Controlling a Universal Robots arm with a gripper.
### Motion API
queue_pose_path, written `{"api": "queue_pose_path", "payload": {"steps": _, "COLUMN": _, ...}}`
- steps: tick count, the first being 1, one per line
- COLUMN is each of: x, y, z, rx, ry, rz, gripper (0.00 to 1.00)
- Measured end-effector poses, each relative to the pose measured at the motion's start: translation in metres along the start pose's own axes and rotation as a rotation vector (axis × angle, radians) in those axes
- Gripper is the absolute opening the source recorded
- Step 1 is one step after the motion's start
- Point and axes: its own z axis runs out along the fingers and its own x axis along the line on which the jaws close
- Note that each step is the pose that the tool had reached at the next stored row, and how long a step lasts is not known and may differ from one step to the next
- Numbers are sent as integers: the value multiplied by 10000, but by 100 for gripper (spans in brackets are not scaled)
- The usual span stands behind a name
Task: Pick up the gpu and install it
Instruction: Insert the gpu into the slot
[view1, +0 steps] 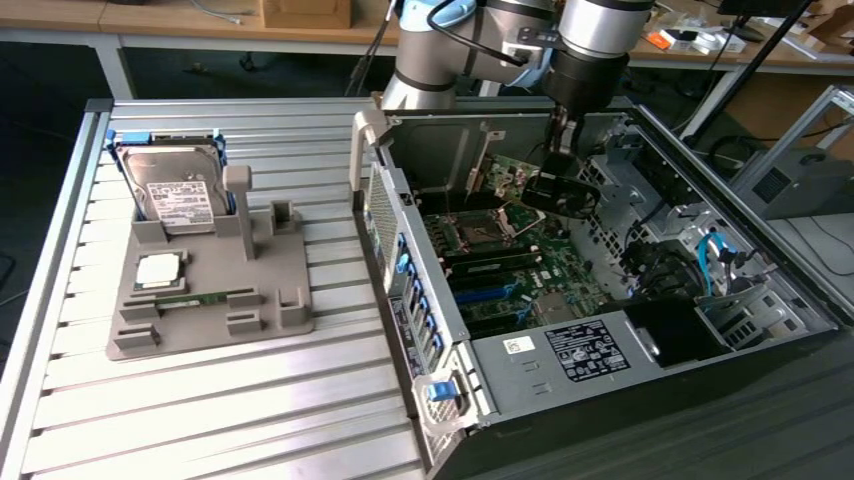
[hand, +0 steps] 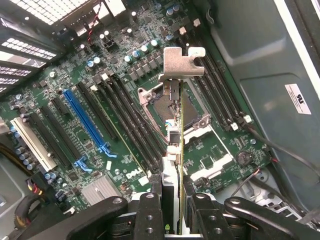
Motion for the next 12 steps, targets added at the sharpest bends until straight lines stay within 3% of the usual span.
{"api": "queue_pose_path", "payload": {"steps": 12, "x": 0, "y": 0, "z": 0, "rx": -1, "ry": -30, "rz": -324, "gripper": 27}}
